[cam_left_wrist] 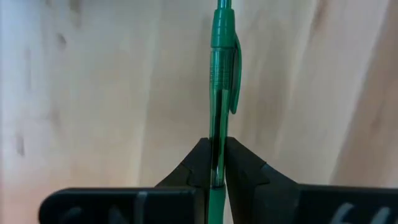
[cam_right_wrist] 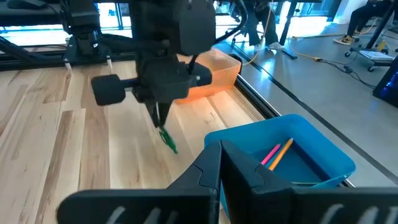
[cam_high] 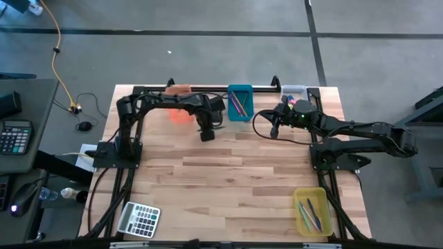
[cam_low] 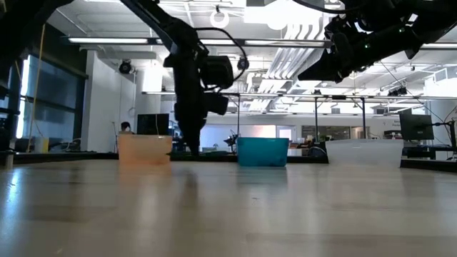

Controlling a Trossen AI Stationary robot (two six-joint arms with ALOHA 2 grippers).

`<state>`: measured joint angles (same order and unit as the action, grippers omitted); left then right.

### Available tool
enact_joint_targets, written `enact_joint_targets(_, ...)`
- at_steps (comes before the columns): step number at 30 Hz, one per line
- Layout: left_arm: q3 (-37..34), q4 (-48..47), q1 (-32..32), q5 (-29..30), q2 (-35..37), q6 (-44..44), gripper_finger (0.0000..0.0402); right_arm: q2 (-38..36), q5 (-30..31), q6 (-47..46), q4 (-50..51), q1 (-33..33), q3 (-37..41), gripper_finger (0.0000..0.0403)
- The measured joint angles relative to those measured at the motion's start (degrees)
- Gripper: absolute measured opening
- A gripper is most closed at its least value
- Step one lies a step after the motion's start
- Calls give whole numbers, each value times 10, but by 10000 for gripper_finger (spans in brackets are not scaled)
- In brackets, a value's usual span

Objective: Sort crayons/erasers/pens/pencils in bins
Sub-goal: Put the green pen into the yellow bin

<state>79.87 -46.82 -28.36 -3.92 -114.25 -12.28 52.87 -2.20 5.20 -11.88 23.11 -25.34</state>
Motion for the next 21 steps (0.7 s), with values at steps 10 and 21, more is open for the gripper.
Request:
enact_joint_targets(10, -107, 114, 73, -47, 80, 124, 15, 0, 0, 2, 6, 0, 0, 0)
enact_joint_targets(21, -356, 525, 149, -61, 200, 318, 14, 4, -31, -5, 12, 0, 0, 0)
